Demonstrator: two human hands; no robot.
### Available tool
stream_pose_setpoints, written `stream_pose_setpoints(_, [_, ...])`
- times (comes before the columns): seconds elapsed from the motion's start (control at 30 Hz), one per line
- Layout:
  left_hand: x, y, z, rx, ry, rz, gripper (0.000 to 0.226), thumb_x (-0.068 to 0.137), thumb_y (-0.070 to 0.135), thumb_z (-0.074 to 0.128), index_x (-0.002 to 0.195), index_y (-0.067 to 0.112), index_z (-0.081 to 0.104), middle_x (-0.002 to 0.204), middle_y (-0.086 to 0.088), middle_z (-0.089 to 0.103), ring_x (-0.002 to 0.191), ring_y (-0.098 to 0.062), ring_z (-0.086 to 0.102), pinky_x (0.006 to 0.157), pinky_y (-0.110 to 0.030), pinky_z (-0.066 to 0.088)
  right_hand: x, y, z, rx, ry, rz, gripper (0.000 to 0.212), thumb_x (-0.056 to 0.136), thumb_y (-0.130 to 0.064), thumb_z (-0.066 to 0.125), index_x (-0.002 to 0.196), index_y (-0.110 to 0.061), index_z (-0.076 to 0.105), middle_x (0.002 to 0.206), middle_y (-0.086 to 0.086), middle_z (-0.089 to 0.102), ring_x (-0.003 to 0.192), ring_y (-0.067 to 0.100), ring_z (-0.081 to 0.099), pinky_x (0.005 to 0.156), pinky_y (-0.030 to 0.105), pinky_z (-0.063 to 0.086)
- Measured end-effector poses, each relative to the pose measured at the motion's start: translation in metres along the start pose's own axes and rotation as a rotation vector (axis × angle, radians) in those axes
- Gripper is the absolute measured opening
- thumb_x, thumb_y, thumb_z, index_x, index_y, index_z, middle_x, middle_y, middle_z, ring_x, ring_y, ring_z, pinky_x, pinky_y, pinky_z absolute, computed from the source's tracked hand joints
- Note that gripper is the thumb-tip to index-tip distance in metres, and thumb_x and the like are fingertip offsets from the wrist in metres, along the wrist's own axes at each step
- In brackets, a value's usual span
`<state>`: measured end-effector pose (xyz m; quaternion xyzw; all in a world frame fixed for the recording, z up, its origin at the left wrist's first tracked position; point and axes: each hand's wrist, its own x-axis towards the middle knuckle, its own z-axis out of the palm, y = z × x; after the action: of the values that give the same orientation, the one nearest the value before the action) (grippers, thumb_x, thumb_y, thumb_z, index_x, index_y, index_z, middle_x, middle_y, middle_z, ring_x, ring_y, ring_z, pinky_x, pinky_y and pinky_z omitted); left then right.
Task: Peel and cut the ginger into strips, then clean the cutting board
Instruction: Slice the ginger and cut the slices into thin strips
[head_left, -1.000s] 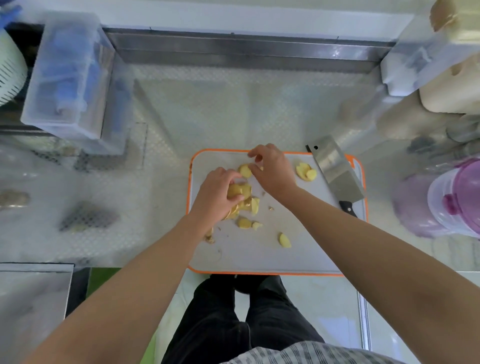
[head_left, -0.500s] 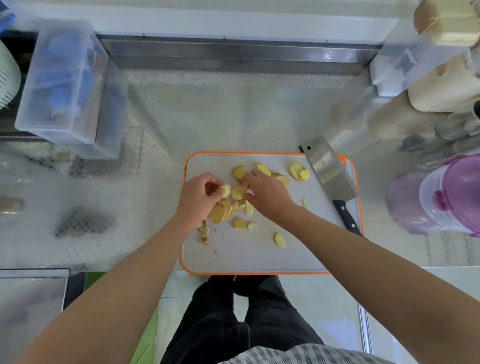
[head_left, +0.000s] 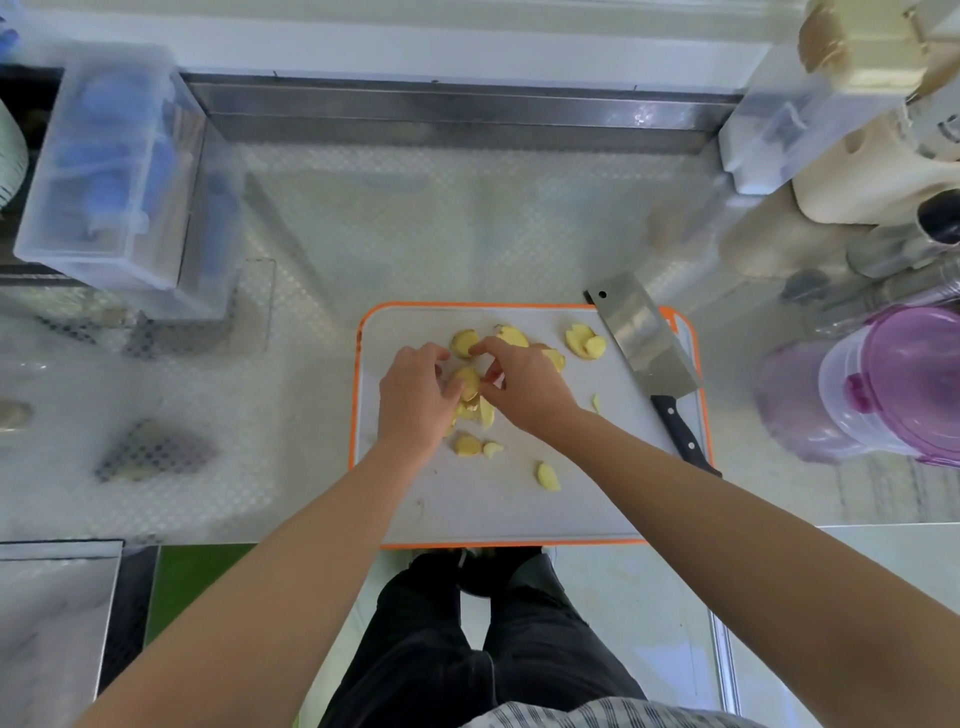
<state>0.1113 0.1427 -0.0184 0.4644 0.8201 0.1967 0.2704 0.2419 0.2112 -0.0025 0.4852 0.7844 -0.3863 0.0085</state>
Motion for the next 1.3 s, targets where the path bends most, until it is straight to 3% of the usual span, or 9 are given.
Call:
stream_pose_setpoints(0.2, [-0.008,-0.006,-0.004,0.000,-0.069,0.118,0.043,0.071,0.033,0.081,0.109,0.019,0.067,0.096,-0.004,0.054,0.083,-0.019,0.058,0.078,-0.030,0.048,0.004,0.000,0.005,-0.168,-0.040,-0.072,0.031,0.086,-0.019,0.061,0.117,-0.020,0.056,0.103,0.004,0.058,0.093,0.026,0.058,0.070,0.034,0.047])
stream_pose_setpoints(0.33, [-0.004,-0.004,0.000,0.056,-0.041,0.133,0.032,0.074,0.026,0.079,0.102,0.016,0.067,0.093,-0.006,0.057,0.087,-0.025,0.057,0.073,-0.031,0.043,0.004,0.002,0.006,-0.170,-0.014,-0.082,0.034,0.085,-0.024,0.063,0.117,-0.018,0.055,0.105,0.003,0.058,0.094,0.025,0.059,0.072,0.038,0.050])
stream_pose_setpoints(0.47, [0.001,-0.003,0.000,0.073,-0.075,0.105,0.038,0.073,0.027,0.081,0.105,0.015,0.063,0.100,-0.005,0.055,0.095,-0.022,0.053,0.076,-0.033,0.045,0.004,0.003,0.005,-0.170,-0.028,-0.086,0.032,0.086,-0.030,0.062,0.115,-0.017,0.057,0.106,0.002,0.055,0.092,0.023,0.057,0.071,0.036,0.048])
stream_pose_setpoints(0.63, [-0.003,-0.005,0.004,0.045,-0.068,0.161,0.034,0.074,0.020,0.078,0.102,0.015,0.059,0.097,0.000,0.058,0.096,-0.021,0.053,0.073,-0.027,0.038,0.003,0.004,0.008,-0.060,0.024,-0.101,0.023,0.086,-0.021,0.064,0.108,-0.016,0.059,0.103,0.000,0.055,0.082,0.018,0.055,0.070,0.037,0.050])
stream_pose_setpoints(0.77, [-0.002,-0.007,-0.002,-0.113,-0.056,0.140,0.030,0.079,0.025,0.076,0.105,0.016,0.065,0.088,0.008,0.061,0.085,-0.014,0.056,0.072,-0.024,0.040,0.004,0.007,0.007,0.214,0.085,0.001,0.009,0.085,-0.018,0.068,0.093,-0.014,0.068,0.082,-0.005,0.063,0.066,0.001,0.052,0.066,0.022,0.044])
stream_pose_setpoints(0.9, [0.007,-0.013,-0.013,-0.259,-0.112,0.000,0.017,0.083,0.024,0.073,0.097,0.013,0.071,0.087,0.003,0.068,0.081,-0.015,0.063,0.069,-0.021,0.045,0.008,0.000,0.007,0.290,0.100,0.041,0.013,0.085,-0.014,0.066,0.098,-0.014,0.070,0.086,-0.005,0.065,0.067,0.000,0.052,0.067,0.017,0.041])
stream_pose_setpoints(1.1, [0.030,-0.008,-0.022,-0.263,0.168,-0.205,0.015,0.085,0.027,0.069,0.092,0.014,0.069,0.083,0.006,0.062,0.080,-0.012,0.059,0.071,-0.021,0.038,0.015,0.000,-0.003,-0.002,0.322,0.019,0.030,0.085,-0.009,0.060,0.114,-0.017,0.061,0.111,0.001,0.055,0.097,0.016,0.053,0.074,0.034,0.049])
stream_pose_setpoints(1.17, [0.039,-0.004,-0.023,-0.243,0.227,-0.230,0.016,0.085,0.027,0.068,0.093,0.014,0.069,0.082,0.005,0.062,0.084,-0.017,0.061,0.073,-0.024,0.040,0.018,0.004,-0.006,-0.194,0.284,0.059,0.042,0.084,-0.010,0.062,0.125,-0.015,0.053,0.120,0.005,0.048,0.111,0.022,0.046,0.086,0.033,0.044])
stream_pose_setpoints(1.3, [0.049,-0.007,-0.022,-0.038,0.234,-0.200,0.019,0.087,0.029,0.063,0.100,0.017,0.069,0.097,-0.004,0.069,0.099,-0.028,0.058,0.076,-0.030,0.040,0.026,0.009,-0.006,-0.376,0.188,0.104,0.045,0.084,-0.003,0.057,0.127,-0.015,0.050,0.124,0.006,0.045,0.111,0.024,0.044,0.092,0.031,0.034])
